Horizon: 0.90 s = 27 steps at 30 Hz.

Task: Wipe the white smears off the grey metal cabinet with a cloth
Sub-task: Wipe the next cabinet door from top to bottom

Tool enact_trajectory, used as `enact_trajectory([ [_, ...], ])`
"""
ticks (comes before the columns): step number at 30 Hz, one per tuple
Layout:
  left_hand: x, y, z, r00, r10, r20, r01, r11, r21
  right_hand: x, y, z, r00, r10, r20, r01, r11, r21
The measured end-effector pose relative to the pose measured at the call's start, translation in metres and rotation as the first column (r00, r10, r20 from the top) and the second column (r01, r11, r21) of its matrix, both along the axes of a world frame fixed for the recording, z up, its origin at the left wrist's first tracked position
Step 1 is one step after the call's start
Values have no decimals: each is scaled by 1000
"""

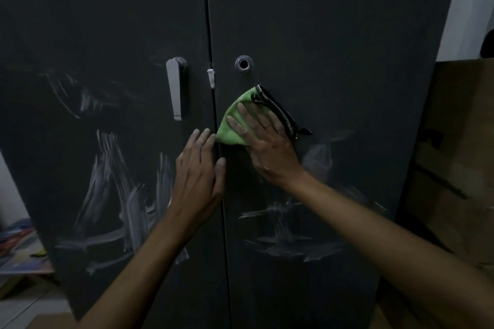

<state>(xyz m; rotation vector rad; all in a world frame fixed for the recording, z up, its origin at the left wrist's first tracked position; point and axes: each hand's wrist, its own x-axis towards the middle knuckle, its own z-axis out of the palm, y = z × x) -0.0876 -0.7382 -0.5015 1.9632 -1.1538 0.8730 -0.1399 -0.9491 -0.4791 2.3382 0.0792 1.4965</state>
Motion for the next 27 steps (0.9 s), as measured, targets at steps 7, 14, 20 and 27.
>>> enact_trajectory([
  [7, 3, -9, -21, 999, -23, -38, 22, 999, -30, 0, -1, -80, 990, 55, -131, -53, 998, 20],
  [14, 0, -15, -25, 999, -36, -21, 36, 999, -12, -17, -7, -102, 976, 105, -192, -101, 994, 34],
  [20, -11, -21, -20, 998, -59, -5, 59, 998, 16, -63, -61, -82, 999, -44, -4, 44, 984, 173],
  [27, -34, -35, -17, 995, -99, -17, 99, 995, 23, -130, -135, -65, 950, -284, 129, 178, 832, 526],
])
